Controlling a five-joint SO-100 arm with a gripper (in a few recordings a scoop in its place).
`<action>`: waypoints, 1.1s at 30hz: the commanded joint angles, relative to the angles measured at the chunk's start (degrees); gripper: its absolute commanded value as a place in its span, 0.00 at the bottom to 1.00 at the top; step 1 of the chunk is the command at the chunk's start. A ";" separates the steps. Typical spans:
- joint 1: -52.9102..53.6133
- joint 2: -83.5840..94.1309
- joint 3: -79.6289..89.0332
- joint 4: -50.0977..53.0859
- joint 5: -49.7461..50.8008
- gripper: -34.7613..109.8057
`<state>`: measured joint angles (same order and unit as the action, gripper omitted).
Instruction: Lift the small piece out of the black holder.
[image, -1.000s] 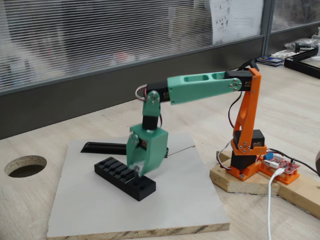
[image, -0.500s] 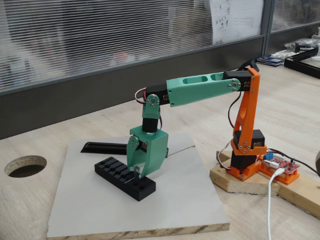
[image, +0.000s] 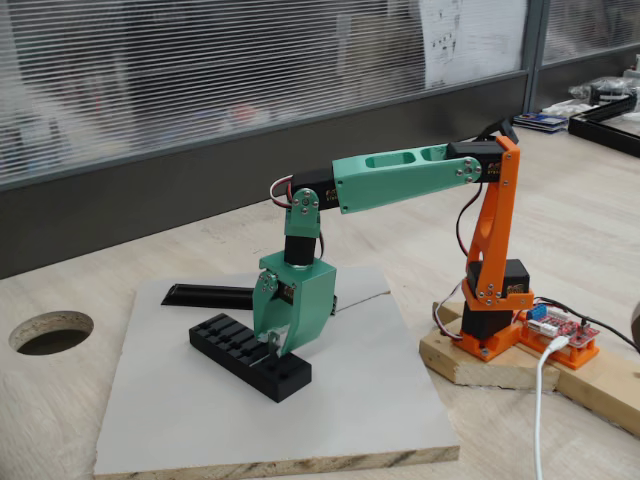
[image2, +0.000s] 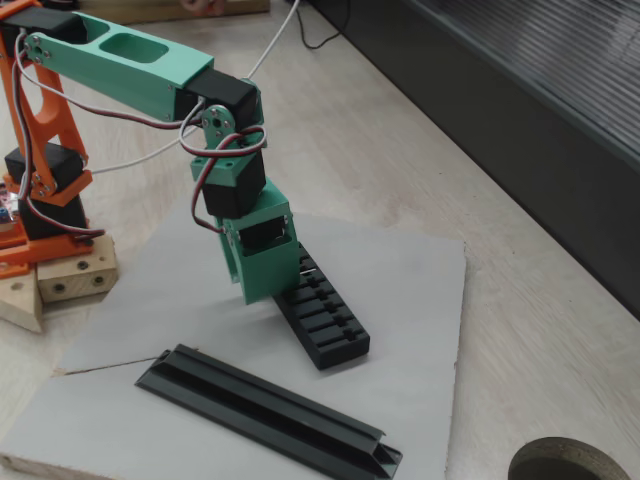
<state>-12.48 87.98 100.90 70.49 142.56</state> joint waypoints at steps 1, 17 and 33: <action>-1.23 1.76 -0.53 0.44 1.14 0.45; -1.14 4.66 -0.18 0.53 1.14 0.45; -1.14 4.04 -0.35 0.35 0.53 0.45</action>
<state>-12.48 90.70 101.25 70.49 142.56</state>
